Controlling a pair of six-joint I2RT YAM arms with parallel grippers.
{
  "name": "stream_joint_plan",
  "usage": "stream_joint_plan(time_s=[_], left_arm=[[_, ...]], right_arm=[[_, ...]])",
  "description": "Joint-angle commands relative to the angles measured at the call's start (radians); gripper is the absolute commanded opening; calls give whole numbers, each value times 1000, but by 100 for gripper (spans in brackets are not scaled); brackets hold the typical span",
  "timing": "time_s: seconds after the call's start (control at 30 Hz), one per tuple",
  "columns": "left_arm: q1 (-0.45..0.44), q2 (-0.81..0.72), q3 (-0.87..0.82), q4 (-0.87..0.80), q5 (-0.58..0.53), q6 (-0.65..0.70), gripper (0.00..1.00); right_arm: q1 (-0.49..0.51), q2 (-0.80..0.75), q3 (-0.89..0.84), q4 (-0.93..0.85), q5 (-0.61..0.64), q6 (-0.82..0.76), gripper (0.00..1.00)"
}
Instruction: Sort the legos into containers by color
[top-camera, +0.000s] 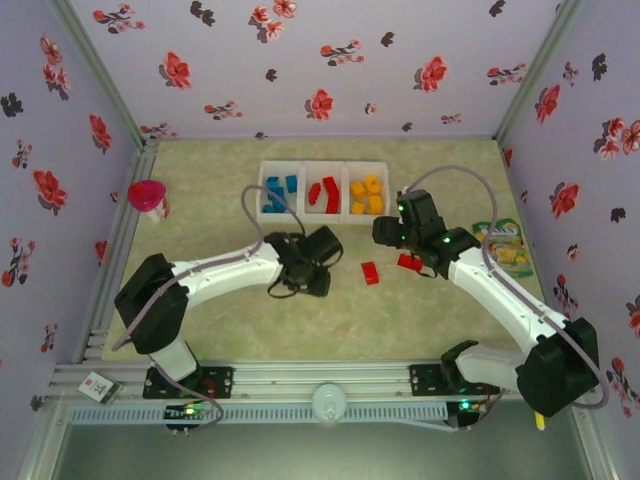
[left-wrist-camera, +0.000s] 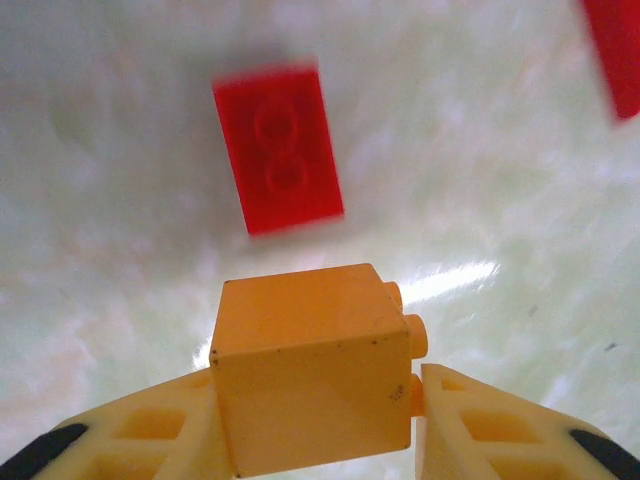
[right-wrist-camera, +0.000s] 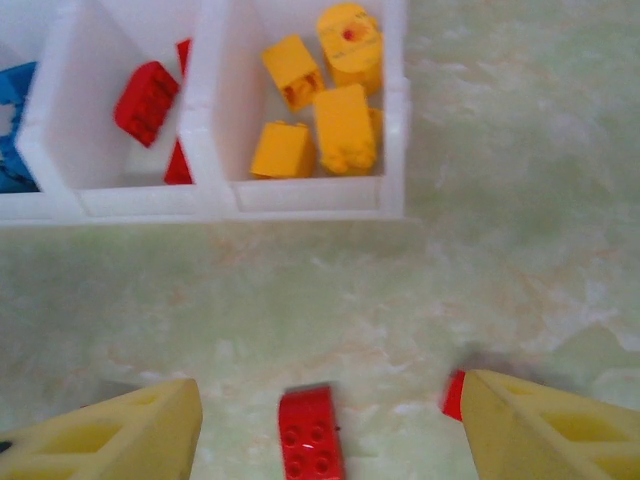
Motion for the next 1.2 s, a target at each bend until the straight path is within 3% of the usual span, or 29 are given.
stream_joint_plan(time_s=[0.0, 0.33, 0.5, 0.73, 1.1, 1.17], left_arm=[[73, -47, 114, -22, -47, 144, 35], [188, 64, 368, 99, -47, 320, 36], [220, 173, 446, 236, 52, 381, 35], [228, 349, 594, 420, 108, 458, 35], [268, 641, 901, 470, 155, 457, 37], [277, 677, 940, 466, 174, 445, 43]], right_arm=[[-25, -25, -53, 12, 20, 30, 69], [-32, -115, -115, -19, 53, 48, 69], [-33, -131, -128, -32, 53, 55, 68], [-34, -177, -180, -30, 37, 91, 68], [-33, -238, -217, -40, 4, 129, 68], [-33, -246, -230, -35, -18, 143, 68]])
